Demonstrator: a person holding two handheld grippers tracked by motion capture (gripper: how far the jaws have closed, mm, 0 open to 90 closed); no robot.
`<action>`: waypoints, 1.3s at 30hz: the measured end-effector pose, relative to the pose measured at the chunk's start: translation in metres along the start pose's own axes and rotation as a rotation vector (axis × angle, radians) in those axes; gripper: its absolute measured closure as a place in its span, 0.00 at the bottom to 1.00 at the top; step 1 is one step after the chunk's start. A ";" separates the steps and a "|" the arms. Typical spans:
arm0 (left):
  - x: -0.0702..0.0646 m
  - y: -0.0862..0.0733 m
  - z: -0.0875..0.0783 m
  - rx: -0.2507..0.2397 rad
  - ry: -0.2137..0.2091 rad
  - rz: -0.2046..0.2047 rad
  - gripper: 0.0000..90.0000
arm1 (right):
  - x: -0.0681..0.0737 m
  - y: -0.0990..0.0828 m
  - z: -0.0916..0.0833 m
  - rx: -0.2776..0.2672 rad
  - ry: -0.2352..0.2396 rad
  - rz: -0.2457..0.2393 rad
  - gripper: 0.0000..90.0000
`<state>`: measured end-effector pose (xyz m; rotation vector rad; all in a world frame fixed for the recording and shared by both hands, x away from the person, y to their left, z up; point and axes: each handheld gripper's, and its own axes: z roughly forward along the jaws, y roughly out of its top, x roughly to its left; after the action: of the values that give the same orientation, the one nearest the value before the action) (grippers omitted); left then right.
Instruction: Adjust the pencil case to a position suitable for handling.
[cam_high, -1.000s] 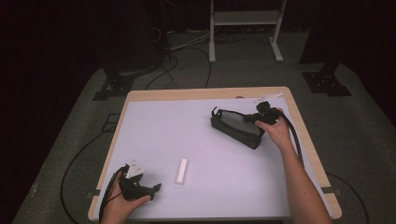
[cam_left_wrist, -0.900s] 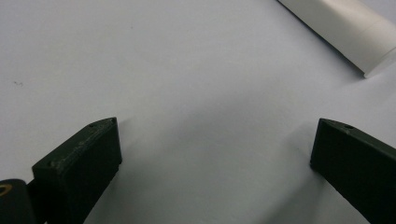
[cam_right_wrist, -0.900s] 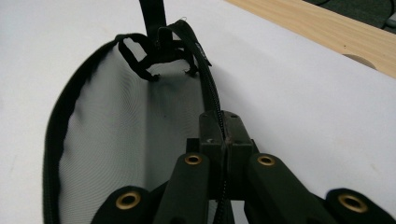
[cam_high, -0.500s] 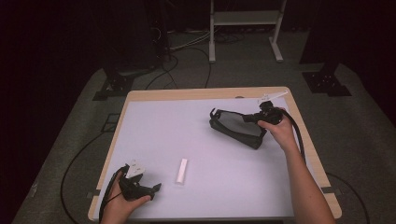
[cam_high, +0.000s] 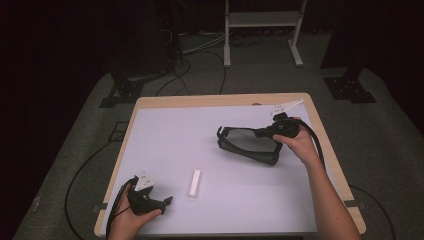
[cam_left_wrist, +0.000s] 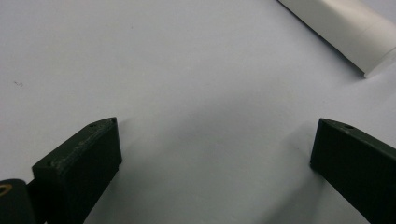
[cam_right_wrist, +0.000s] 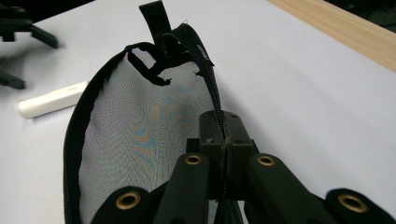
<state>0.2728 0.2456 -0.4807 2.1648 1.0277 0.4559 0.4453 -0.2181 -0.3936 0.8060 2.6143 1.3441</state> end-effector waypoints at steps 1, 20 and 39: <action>0.000 0.000 0.000 -0.001 0.000 -0.001 0.01 | 0.002 0.001 0.000 -0.002 0.008 -0.005 0.98; 0.000 0.000 0.000 0.003 0.000 -0.001 0.01 | 0.036 -0.002 0.001 0.013 0.121 -0.081 0.98; 0.000 0.000 0.000 0.001 0.001 -0.002 0.01 | 0.057 -0.014 0.008 0.055 0.188 -0.109 0.98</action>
<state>0.2728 0.2453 -0.4805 2.1640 1.0307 0.4560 0.3932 -0.1906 -0.4007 0.5584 2.8027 1.3862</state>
